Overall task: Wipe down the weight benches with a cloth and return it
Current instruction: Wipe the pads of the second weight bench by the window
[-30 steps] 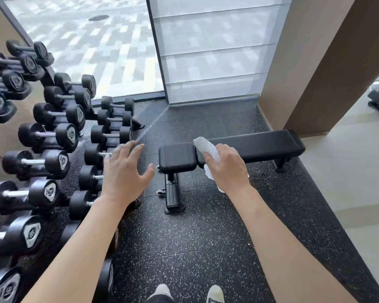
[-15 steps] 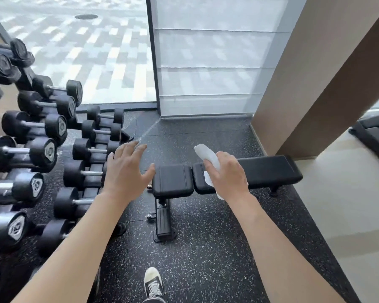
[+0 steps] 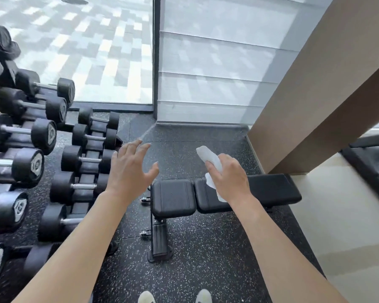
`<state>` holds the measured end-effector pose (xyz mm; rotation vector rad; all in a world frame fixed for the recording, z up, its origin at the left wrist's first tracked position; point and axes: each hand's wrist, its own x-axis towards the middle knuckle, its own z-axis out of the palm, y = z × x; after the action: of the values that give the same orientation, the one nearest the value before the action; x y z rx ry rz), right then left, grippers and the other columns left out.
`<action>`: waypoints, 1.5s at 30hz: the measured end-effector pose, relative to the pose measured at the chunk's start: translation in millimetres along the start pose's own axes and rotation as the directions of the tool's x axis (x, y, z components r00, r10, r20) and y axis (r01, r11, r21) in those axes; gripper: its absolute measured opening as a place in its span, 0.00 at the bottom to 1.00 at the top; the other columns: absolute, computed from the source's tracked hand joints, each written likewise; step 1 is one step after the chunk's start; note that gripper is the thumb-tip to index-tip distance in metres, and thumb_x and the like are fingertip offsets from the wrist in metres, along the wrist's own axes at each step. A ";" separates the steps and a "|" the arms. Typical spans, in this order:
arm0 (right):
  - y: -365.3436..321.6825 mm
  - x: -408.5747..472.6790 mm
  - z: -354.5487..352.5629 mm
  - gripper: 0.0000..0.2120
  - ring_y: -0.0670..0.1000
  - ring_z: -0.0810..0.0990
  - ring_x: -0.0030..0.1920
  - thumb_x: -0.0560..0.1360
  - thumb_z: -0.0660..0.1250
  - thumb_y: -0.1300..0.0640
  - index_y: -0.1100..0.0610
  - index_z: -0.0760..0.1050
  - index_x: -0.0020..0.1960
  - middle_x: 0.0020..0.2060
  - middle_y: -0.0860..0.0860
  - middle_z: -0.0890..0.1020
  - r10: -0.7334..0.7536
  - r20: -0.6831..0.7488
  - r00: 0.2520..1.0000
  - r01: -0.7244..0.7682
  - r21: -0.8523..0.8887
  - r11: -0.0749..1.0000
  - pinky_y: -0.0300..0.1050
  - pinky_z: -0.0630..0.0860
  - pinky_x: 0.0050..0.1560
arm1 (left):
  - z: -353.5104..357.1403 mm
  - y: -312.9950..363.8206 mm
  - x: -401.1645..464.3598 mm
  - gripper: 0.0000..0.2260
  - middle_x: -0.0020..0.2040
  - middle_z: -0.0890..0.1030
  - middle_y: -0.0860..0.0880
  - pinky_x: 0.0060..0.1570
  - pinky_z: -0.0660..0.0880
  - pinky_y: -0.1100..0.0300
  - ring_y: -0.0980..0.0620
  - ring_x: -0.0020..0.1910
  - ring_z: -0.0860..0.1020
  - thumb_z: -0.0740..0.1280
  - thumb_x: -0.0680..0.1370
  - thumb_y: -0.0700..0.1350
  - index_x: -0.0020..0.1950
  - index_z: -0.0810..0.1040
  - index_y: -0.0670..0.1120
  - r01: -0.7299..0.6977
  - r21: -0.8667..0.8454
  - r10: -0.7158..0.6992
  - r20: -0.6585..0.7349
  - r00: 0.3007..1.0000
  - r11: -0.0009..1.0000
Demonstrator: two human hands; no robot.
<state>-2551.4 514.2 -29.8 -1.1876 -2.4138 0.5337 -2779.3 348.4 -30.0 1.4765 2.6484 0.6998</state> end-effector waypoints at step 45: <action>206.5 145.9 494.2 0.14 0.48 0.75 0.45 0.82 0.60 0.38 0.46 0.69 0.45 0.40 0.44 0.77 0.014 0.500 0.866 -0.069 0.091 0.993 0.53 0.74 0.45 | 487.6 -229.9 87.9 0.26 0.75 0.72 0.51 0.76 0.65 0.45 0.49 0.76 0.68 0.68 0.80 0.53 0.77 0.71 0.47 0.357 -0.134 -0.311 0.278 0.909 0.924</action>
<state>-2746.7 669.7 -525.7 -1.1666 -2.7374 1.0881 -2895.3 496.5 -542.8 0.9548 2.4735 0.6520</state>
